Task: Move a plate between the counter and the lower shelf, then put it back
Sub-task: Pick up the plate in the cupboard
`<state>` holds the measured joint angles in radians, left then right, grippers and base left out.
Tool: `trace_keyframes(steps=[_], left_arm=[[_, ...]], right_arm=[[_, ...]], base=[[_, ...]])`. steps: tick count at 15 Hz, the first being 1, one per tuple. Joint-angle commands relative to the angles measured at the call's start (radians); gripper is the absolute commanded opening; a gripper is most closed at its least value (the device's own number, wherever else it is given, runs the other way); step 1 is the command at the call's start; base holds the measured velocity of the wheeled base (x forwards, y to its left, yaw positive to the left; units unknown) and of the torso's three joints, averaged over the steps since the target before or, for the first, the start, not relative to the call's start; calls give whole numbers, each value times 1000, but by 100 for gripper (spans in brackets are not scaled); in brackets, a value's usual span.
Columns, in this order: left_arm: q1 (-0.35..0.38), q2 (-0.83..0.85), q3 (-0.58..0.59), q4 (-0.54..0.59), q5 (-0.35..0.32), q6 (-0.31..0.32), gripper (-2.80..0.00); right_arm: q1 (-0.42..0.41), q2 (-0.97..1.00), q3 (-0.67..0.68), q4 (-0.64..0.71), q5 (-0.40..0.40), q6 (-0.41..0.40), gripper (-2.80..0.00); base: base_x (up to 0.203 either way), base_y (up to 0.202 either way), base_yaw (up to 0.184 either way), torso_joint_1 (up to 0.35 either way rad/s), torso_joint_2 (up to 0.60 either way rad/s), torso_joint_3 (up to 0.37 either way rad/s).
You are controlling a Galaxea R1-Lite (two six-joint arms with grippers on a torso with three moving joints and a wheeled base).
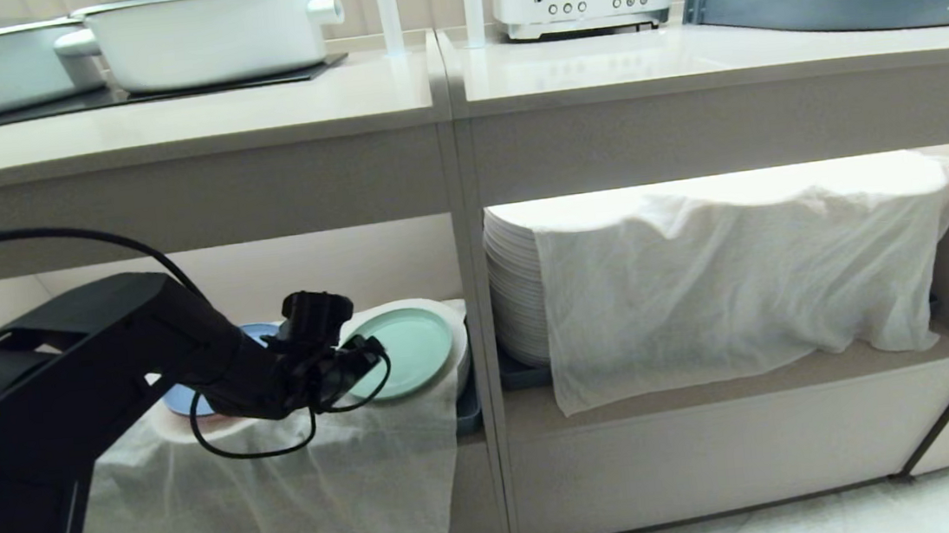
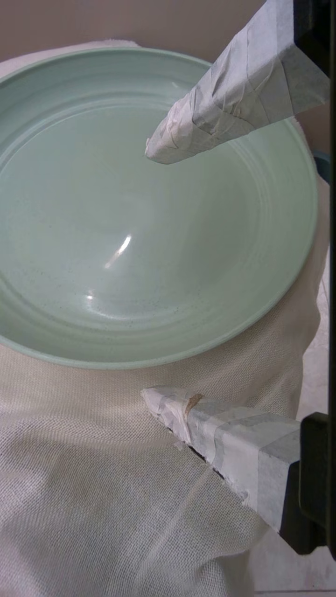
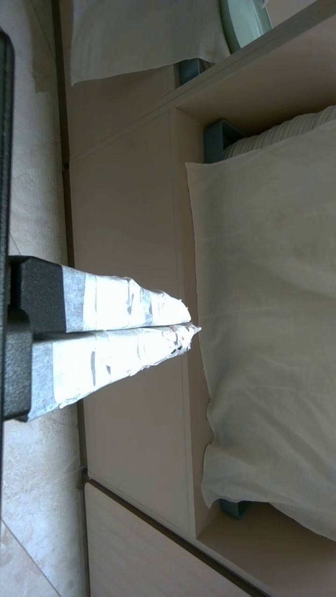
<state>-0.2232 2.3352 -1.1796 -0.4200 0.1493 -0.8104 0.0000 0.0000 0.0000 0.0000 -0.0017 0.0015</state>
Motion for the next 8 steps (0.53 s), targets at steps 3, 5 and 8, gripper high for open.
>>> trace_keyframes(steps=[3,5,8], left_arm=[[-2,16,-22,-2,23,-4,0],[-2,18,-22,-2,23,-4,0],[-2,18,-22,-2,24,-4,-280]], right_arm=[[0,0,0,0,0,0,-280],[0,0,0,0,0,0,-280],[0,0,0,0,1,0,-280]], base=[[0,0,0,0,0,0],[0,0,0,0,0,0],[0,0,0,0,0,0]])
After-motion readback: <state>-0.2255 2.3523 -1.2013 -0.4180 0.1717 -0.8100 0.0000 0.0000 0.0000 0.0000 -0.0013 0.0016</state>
